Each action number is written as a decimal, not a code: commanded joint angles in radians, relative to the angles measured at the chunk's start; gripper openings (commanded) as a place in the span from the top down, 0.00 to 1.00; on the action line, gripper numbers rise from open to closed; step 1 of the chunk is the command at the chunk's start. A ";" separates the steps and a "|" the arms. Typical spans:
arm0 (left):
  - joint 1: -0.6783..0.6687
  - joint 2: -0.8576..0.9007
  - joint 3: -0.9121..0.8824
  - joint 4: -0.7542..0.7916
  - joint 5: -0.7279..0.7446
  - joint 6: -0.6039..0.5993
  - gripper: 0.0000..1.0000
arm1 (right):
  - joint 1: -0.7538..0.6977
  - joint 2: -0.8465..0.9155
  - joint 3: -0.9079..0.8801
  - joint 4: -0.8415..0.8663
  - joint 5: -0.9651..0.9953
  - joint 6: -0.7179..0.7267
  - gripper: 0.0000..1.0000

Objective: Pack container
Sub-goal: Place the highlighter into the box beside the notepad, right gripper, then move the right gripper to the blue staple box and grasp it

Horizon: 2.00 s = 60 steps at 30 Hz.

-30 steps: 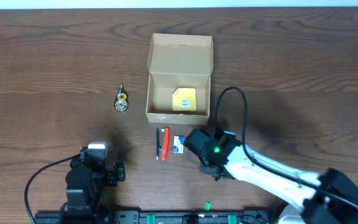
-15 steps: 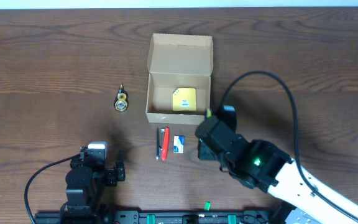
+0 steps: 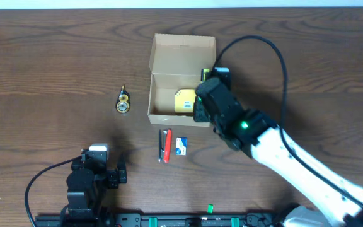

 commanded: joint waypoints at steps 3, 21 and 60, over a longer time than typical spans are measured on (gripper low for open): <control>-0.004 -0.007 -0.006 -0.010 0.002 0.010 0.05 | -0.030 0.115 0.056 0.008 -0.039 -0.051 0.82; -0.004 -0.007 -0.006 -0.010 0.002 0.010 0.05 | -0.030 0.262 0.061 0.020 -0.060 -0.072 0.82; -0.004 -0.007 -0.006 -0.010 0.002 0.010 0.05 | 0.167 0.089 0.341 -0.640 -0.072 0.089 0.04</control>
